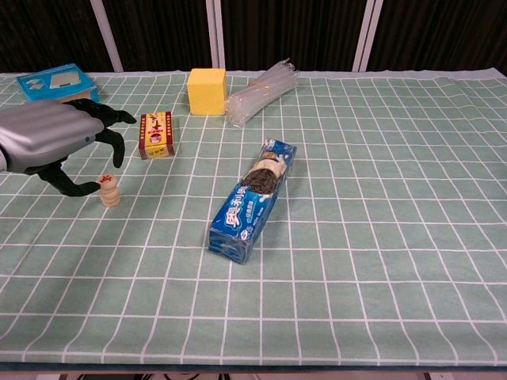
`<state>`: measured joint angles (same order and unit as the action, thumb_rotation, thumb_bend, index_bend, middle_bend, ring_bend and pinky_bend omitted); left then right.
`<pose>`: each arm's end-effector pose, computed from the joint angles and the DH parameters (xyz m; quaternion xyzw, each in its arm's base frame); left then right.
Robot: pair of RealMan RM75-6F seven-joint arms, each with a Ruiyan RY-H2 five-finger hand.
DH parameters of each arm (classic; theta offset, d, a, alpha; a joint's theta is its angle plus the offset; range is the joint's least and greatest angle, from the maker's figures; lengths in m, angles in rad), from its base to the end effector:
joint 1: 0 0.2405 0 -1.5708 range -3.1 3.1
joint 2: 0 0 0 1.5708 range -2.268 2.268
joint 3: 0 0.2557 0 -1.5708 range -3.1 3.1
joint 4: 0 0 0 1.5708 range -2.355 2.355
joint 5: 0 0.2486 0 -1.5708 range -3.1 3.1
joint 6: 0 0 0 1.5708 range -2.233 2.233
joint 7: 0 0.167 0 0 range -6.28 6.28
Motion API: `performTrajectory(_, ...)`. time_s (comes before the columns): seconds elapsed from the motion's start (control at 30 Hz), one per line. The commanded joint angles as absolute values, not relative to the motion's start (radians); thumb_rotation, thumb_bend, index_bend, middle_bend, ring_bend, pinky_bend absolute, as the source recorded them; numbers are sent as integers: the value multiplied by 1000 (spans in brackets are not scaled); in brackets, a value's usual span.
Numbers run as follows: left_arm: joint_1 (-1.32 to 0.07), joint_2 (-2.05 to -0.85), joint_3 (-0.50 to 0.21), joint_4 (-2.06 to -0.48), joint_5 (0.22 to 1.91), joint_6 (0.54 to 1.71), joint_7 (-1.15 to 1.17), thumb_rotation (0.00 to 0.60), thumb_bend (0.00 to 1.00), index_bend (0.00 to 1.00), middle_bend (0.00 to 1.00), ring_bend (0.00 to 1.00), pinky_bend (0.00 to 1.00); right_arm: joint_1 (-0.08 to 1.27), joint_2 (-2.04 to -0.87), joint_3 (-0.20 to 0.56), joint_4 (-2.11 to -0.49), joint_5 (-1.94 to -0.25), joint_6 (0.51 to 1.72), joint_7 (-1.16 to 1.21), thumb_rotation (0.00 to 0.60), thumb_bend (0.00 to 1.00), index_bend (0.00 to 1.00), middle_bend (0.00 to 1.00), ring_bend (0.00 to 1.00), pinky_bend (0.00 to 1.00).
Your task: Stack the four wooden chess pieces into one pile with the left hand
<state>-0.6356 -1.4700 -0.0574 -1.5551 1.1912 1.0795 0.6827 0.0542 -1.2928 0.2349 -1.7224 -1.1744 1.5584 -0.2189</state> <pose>-0.1861 0.3302 -0.0443 -0.7974 -0.2362 -0.2692 0.4858 -0.3178 -0.2273 0.1114 0.4271 -0.4419 0.3884 0.6866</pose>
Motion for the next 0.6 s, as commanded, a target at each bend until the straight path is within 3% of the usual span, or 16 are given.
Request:
performTrajectory(0.03,-622,-1433,-67,-1609,1219,1124,667,600,318,361,25,0,0,54,-1292,235,-1722,-1174,1557,-218,600,233,0,11,2,0)
performTrajectory(0.33,-474,-1217,-41,-1775,1366,1343,445,600,317,185,22,0,0,55,-1294,225,-1707,-1220,1573,-207,600,232,0,12,1,0)
performTrajectory(0.6,-340,-1099,18,-1734,1454,1475,252,600,317,100,17,0,0,65,-1293,180,-1669,-1358,1593,-188,600,233,0,12,1,0)
